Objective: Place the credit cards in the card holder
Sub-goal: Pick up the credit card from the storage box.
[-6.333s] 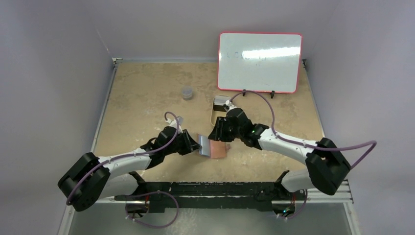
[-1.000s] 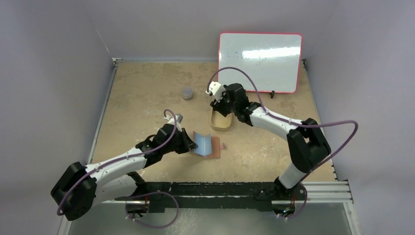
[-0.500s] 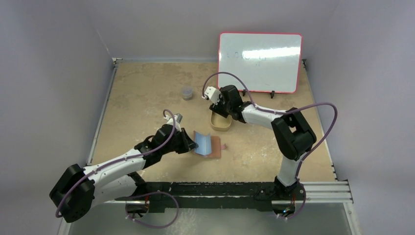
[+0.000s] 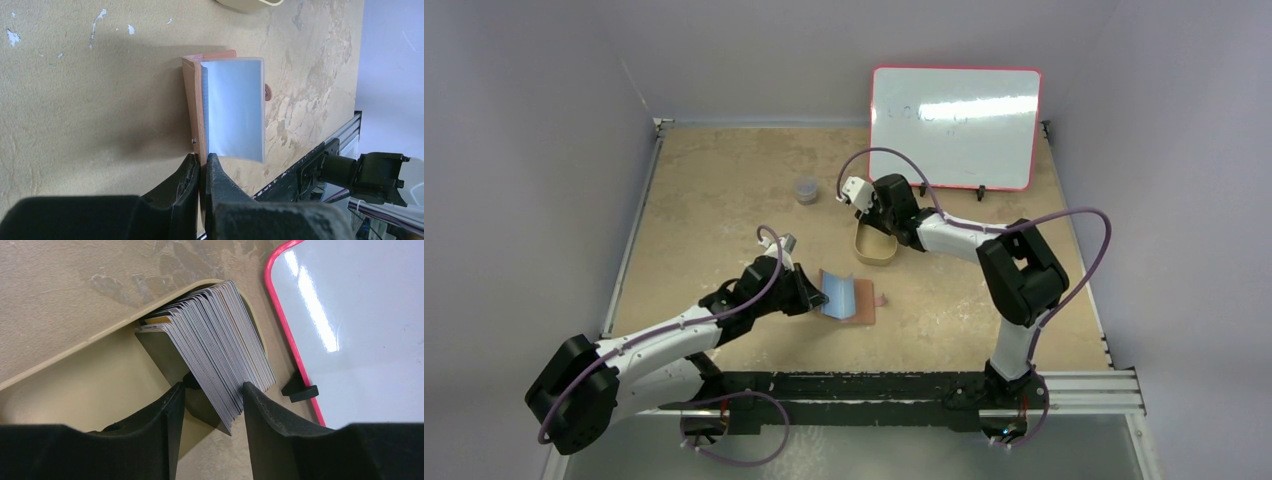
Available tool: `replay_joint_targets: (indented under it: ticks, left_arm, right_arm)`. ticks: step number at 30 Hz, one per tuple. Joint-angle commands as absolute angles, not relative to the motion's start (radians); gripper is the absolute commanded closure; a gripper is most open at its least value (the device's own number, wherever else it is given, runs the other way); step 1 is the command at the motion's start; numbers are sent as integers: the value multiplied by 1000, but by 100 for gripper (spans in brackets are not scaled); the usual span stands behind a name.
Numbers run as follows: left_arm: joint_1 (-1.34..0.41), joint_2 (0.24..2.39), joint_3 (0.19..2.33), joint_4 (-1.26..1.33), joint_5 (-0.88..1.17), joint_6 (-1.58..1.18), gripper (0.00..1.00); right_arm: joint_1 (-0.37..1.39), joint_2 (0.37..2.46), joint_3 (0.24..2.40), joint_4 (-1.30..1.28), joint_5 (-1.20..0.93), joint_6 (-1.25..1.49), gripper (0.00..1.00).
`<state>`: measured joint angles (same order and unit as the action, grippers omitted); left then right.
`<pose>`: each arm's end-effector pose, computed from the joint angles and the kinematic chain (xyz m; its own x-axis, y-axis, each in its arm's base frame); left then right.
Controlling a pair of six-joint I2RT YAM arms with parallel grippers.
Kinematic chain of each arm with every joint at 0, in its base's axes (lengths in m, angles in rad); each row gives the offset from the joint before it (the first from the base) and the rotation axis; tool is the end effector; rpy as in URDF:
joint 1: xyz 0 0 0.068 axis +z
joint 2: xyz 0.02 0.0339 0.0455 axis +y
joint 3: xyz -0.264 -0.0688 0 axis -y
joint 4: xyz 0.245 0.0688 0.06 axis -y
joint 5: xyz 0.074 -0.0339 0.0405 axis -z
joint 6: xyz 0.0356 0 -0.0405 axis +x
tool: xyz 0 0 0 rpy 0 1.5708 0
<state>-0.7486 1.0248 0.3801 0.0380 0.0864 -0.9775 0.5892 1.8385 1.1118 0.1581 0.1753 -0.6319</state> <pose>0.1479 -0.1416 0.1774 -0.8388 -0.3482 -0.4185 0.0618 0.7029 -0.7086 0.3399 0.2197 0.1914 -0.1102 -0.7732 -0.6245 -0.6074 0.5497 -0.5735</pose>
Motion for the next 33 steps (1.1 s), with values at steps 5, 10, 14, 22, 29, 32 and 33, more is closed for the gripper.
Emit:
replay_joint_targets:
  ticks: [5, 10, 14, 22, 29, 32, 33]
  left_arm:
    - [-753, 1011, 378, 108, 101, -994, 100]
    - [-752, 1016, 376, 112, 103, -996, 100]
    - [-753, 1015, 376, 114, 102, -997, 100]
    - [-752, 1012, 373, 114, 97, -1000, 100]
    - [-752, 1022, 375, 123, 99, -1006, 100]
    - [-752, 1027, 378, 123, 96, -1005, 100]
    - [-752, 1028, 379, 124, 93, -1006, 100]
  right_arm:
    - [584, 1773, 1169, 181, 226, -646, 56]
    - [585, 1762, 1166, 162, 224, -643, 63]
    - [584, 1751, 1184, 134, 214, -633, 73]
    - [585, 1727, 1227, -3, 150, -596, 97]
    - [586, 1695, 1283, -176, 41, -549, 100]
    - [589, 1666, 1296, -214, -16, -493, 100]
    - [589, 1654, 1303, -222, -41, -458, 100]
